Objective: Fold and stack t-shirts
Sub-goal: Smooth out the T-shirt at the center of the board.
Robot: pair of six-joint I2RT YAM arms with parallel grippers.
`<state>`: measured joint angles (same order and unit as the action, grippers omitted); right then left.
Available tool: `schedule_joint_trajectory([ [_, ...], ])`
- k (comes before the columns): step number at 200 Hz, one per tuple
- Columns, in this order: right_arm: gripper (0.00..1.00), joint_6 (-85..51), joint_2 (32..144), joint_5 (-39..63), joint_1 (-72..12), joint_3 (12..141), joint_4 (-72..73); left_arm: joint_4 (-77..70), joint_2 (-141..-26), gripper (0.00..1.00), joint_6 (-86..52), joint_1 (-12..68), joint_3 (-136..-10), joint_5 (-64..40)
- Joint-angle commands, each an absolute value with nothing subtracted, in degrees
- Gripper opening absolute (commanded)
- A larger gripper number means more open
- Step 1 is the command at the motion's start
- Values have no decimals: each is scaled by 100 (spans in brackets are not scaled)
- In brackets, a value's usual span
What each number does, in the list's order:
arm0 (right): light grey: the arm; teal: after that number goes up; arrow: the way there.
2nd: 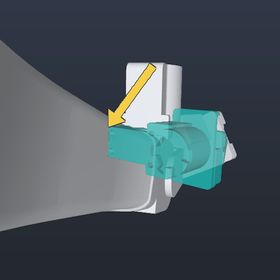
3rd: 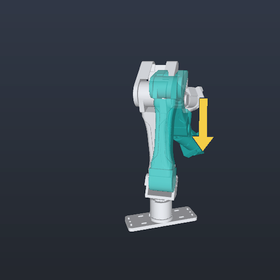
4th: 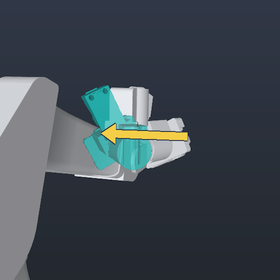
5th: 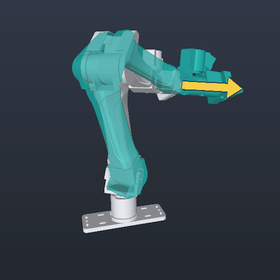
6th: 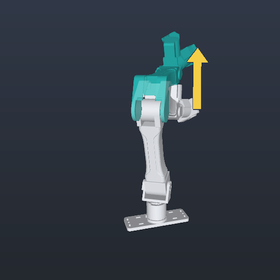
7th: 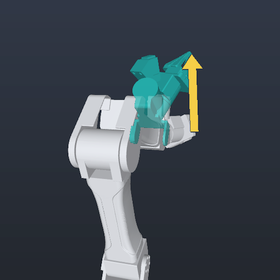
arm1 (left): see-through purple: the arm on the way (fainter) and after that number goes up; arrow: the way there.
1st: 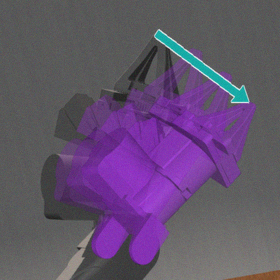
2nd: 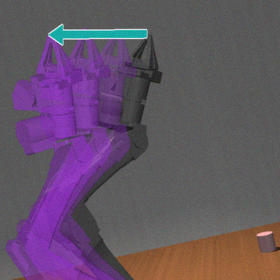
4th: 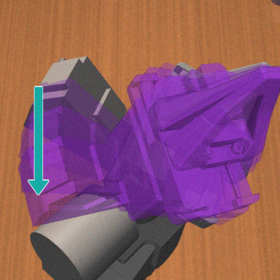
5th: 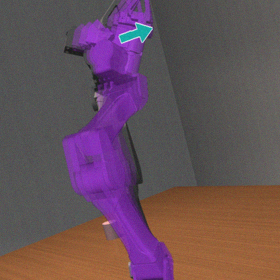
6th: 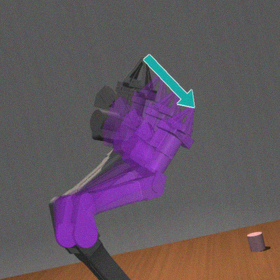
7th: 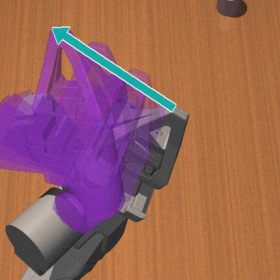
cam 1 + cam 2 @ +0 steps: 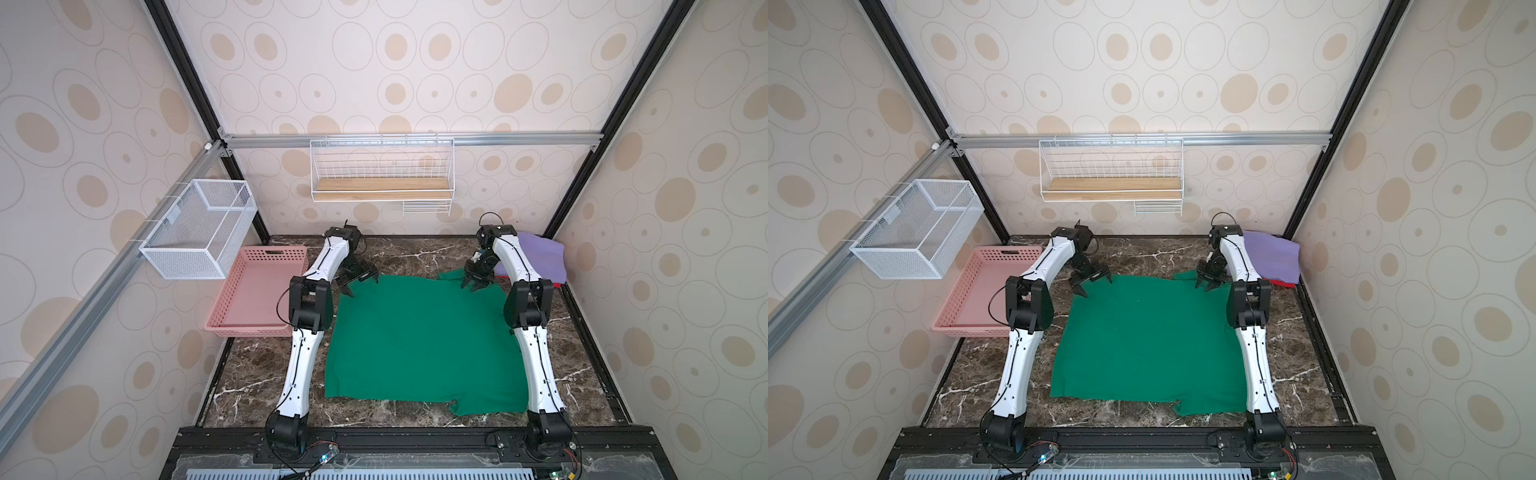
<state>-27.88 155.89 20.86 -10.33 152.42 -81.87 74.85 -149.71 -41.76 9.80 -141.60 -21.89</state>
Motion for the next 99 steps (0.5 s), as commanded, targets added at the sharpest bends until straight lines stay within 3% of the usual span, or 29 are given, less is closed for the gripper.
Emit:
schedule_joint_trajectory([
  [1,41,-3001,15457,2520,-912,15428,-7470,7446,-15186,99,-4201,667,-14368,-2215],
  [56,41,-3236,15202,3364,-350,15759,-7011,7518,-14921,99,-4130,459,-14282,-2150],
  [82,41,-2713,14440,3286,-334,15488,-7554,7523,-14241,99,-4059,593,-13865,-2034],
  [99,42,-2540,13630,2711,-293,14724,-8245,7499,-13523,99,-4012,795,-13301,-1895],
])
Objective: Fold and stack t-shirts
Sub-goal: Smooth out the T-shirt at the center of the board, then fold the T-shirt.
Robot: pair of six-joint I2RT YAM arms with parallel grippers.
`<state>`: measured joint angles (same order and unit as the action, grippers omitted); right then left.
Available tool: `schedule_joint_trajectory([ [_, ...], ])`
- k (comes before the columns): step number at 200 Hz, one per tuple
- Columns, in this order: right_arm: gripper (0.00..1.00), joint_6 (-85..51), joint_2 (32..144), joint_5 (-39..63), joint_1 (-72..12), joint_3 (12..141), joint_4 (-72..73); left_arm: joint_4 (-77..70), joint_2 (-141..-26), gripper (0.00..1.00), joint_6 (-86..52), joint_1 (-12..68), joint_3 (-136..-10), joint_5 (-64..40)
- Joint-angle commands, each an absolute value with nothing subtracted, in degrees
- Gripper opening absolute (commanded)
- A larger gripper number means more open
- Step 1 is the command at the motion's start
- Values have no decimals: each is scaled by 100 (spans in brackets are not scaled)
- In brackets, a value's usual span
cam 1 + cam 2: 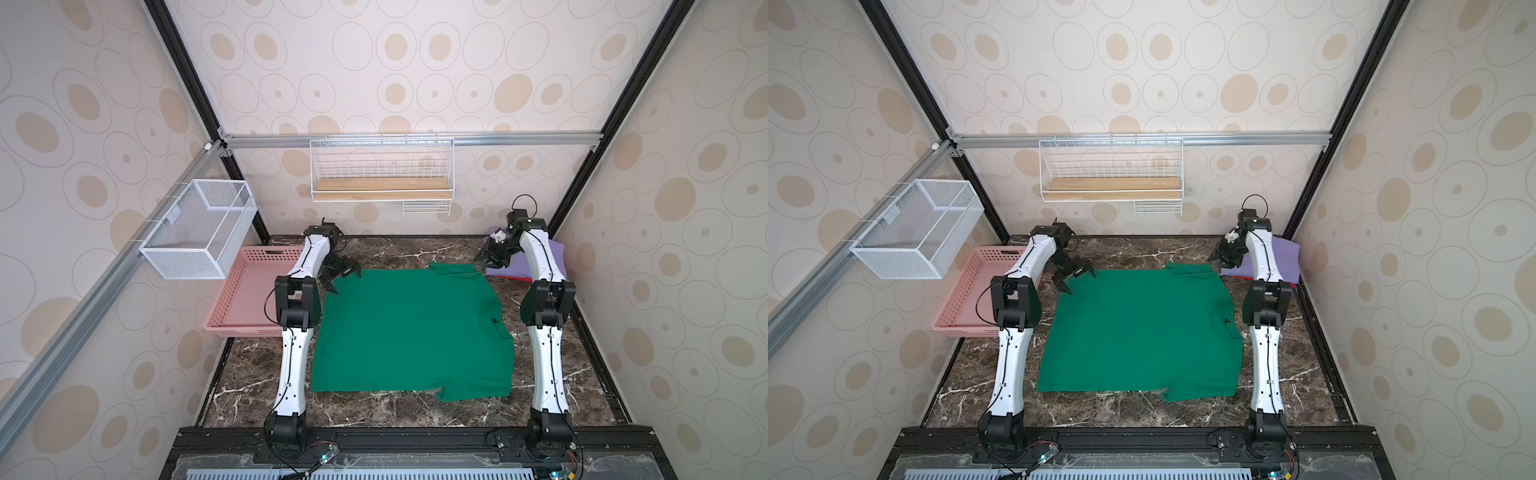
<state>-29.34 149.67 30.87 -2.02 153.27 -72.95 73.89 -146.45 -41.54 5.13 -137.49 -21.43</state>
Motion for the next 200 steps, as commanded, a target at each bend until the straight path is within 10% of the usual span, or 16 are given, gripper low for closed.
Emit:
schedule_joint_trajectory([
  [1,42,-2540,13569,2674,-287,14652,-8280,7494,-13481,99,-4010,810,-13277,-1879],
  [89,43,-3037,8728,2147,132,6364,-6991,6117,-8999,99,-3685,2034,-7188,-1943],
  [200,39,-3241,8872,1676,321,4729,-6292,6498,-8167,99,-3228,2069,-6219,-1916],
])
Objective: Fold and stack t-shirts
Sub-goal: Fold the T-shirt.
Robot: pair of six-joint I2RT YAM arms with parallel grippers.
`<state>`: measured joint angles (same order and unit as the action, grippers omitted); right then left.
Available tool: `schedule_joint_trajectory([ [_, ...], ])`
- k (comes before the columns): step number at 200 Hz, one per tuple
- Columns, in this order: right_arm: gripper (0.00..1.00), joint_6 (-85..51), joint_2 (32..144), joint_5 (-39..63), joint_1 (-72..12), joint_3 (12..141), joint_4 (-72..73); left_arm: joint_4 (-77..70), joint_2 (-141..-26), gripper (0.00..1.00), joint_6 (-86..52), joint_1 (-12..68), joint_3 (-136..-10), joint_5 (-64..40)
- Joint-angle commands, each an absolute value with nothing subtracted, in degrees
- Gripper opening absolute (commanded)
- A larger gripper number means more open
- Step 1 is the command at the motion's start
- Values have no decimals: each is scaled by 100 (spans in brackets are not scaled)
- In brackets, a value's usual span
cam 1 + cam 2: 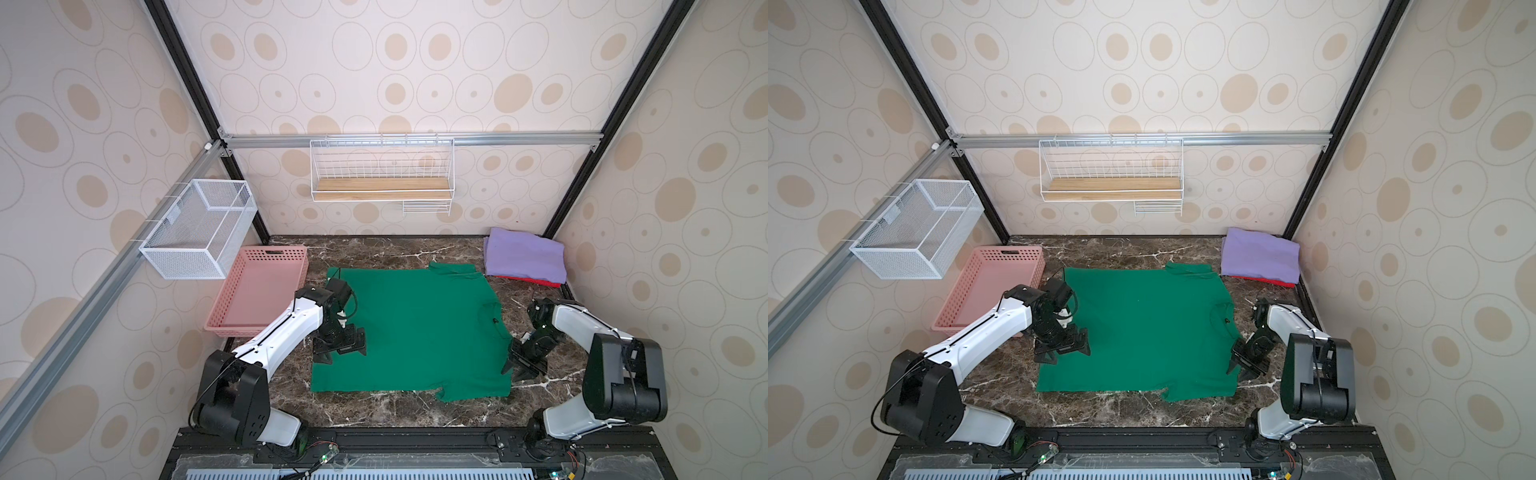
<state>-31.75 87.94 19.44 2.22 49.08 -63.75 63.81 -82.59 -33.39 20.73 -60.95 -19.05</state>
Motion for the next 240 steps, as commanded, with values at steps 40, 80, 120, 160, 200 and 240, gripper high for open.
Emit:
schedule_joint_trajectory([
  [40,39,-3160,8771,1626,516,4430,-6168,6565,-8174,99,-3184,2074,-6104,-1925],
  [80,39,-3195,8767,1774,536,4332,-6018,6589,-8225,99,-3105,2067,-6124,-1882],
  [120,36,-3331,8908,1930,509,4106,-5672,6627,-8210,99,-3096,2074,-6111,-1882],
  [160,33,-3400,8927,1960,509,4048,-5504,6721,-8156,99,-3017,2074,-6047,-1816],
  [200,16,-3562,9023,2137,508,3939,-5240,6850,-8222,99,-2879,2069,-6156,-1688],
  [240,0,-3639,8977,2315,501,3823,-5021,6916,-8279,99,-2819,2066,-6231,-1610],
])
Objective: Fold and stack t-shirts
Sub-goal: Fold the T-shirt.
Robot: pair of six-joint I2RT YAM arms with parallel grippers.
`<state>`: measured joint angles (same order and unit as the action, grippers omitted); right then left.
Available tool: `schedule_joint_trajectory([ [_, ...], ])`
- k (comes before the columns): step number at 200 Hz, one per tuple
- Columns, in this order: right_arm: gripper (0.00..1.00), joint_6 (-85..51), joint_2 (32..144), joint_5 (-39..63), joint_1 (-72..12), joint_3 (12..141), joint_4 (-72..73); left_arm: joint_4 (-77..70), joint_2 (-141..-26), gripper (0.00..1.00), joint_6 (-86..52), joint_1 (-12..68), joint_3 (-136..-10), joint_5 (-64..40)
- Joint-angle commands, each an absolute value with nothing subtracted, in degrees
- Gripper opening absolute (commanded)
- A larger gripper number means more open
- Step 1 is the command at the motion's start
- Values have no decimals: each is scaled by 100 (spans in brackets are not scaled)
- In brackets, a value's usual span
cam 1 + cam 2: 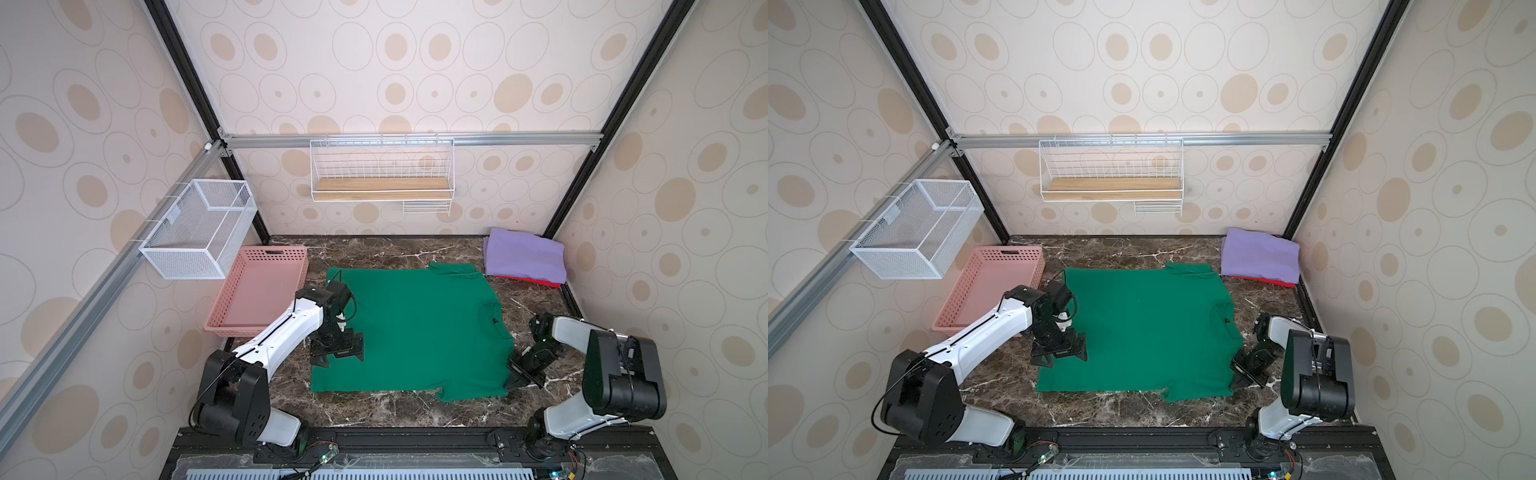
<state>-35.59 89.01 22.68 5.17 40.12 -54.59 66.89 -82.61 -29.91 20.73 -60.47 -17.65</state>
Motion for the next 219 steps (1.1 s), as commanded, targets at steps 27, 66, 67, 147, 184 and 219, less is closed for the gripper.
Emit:
schedule_joint_trajectory([
  [27,0,-3592,8861,2460,493,3892,-5150,6925,-8167,99,-2942,2072,-6292,-1437],
  [66,0,-3339,8569,2395,477,4171,-5576,6984,-8221,99,-3668,2064,-6097,-1415],
  [67,0,-3335,8569,2393,480,4182,-5579,6981,-8233,99,-3688,2065,-6085,-1433],
  [147,0,-2860,8689,2623,482,4609,-5899,5064,-7137,99,-6752,1746,-4213,-2797],
  [184,0,-2569,8822,2678,475,4824,-6028,4858,-6342,99,-7626,1685,-3342,-2574],
  [219,0,-2461,8965,2888,480,4939,-6077,4570,-5530,99,-8501,1679,-2560,-2308],
])
